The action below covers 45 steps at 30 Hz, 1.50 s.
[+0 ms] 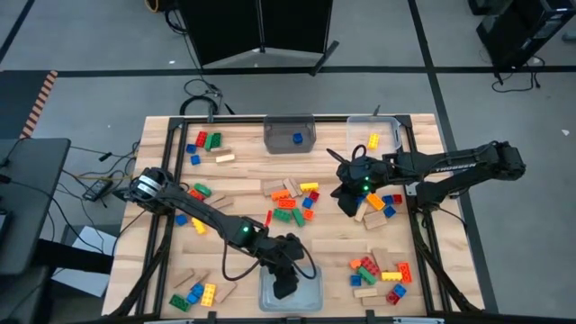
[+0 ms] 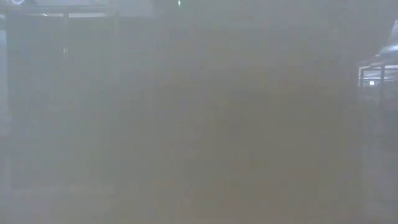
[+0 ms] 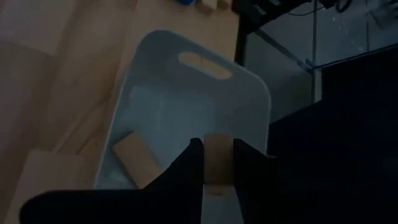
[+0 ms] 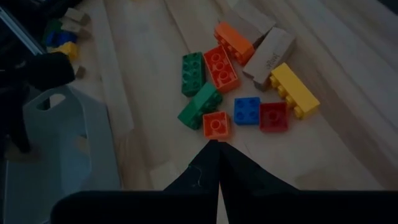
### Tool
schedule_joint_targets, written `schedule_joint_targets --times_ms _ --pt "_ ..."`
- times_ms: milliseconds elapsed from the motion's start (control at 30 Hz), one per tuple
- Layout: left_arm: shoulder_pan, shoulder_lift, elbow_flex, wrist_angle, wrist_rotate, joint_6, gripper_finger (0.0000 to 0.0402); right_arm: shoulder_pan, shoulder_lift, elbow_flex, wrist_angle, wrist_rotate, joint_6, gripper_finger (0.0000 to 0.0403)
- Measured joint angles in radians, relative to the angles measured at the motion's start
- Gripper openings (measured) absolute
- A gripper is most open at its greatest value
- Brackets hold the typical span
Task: Sort blocks by size
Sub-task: Put the brown block into the gray bin, then put the small orange game piece into the black bin
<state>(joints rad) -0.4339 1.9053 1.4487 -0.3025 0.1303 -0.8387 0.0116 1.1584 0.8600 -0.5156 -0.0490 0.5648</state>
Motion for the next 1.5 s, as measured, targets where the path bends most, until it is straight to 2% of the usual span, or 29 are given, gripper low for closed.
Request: schedule_joint_targets --times_ms 233,433,1133,1267,1367,1500 --pt "-0.01 0.005 -0.061 -0.003 -0.012 -0.011 0.0083 0.0 0.0 0.0 -0.039 0.001 -0.011 0.0021" --pt "-0.013 0.05 -0.063 0.005 0.002 -0.006 0.009 0.0 0.0 0.0 -0.044 0.002 -0.011 0.0021" --pt "0.072 0.063 -0.063 0.019 0.259 -0.06 0.0115 0.0 0.0 0.0 -0.048 0.001 -0.011 0.0021" --pt "0.082 0.063 -0.025 -0.042 0.262 -0.019 0.0111 0.0 0.0 0.0 -0.048 0.0 -0.011 0.0021" --pt "0.088 0.062 0.027 -0.175 0.245 0.035 0.0102 0.0 0.0 0.0 -0.048 0.0 -0.011 0.0021" --pt "0.089 0.062 0.116 -0.38 0.132 0.133 0.009 0.0 0.0 0.0 -0.048 0.001 -0.001 0.0021"
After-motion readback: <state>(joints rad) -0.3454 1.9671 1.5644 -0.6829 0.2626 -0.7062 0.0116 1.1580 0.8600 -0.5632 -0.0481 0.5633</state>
